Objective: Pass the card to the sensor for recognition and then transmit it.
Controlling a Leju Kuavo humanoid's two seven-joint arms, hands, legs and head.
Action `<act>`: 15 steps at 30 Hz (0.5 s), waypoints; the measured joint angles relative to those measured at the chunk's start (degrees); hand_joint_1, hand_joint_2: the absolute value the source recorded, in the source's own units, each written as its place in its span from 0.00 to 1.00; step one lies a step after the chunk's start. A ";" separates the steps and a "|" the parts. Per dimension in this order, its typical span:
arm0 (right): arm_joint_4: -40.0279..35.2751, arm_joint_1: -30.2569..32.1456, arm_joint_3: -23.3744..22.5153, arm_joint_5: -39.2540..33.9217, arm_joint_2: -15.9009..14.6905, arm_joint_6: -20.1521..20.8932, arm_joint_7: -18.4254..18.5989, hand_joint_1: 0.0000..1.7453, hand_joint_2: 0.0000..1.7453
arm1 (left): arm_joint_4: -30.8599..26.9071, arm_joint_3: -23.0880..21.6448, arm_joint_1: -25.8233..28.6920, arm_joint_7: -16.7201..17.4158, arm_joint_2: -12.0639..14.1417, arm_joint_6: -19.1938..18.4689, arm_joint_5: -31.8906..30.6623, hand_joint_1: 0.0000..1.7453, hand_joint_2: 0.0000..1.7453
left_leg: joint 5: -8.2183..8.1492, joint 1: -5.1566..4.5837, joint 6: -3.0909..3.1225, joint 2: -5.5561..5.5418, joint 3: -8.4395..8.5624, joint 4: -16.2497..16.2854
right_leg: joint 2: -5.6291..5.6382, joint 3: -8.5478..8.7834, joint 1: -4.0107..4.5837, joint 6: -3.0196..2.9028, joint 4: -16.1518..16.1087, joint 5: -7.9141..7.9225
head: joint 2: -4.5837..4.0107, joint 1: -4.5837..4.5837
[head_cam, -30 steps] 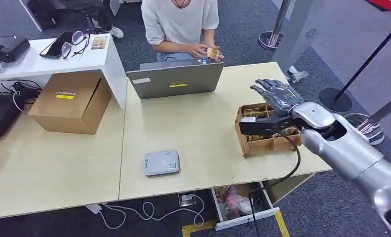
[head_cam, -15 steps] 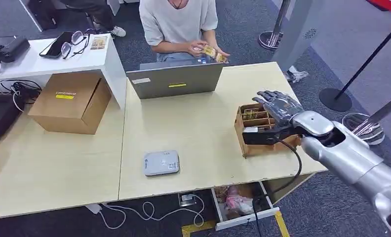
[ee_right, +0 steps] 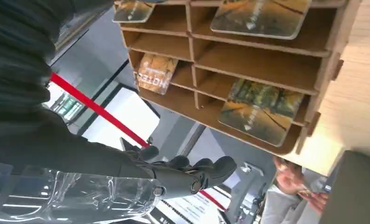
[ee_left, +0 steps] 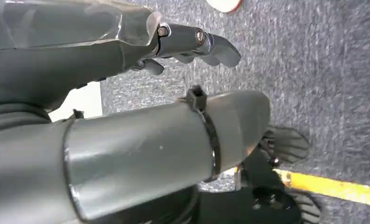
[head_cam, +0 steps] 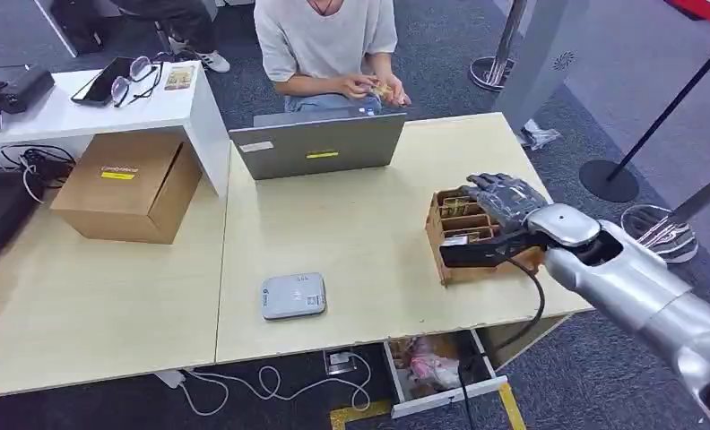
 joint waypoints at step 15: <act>4.24 -1.62 4.28 -1.57 2.95 0.04 -0.13 0.00 1.00 | 0.00 0.00 -0.32 0.52 1.88 -0.96 -0.68 0.00 0.00 | 0.06 -0.02 0.03 -0.05 -0.03 0.00 | -0.05 0.00 -0.01 0.00 0.00 0.00 | 0.00 0.00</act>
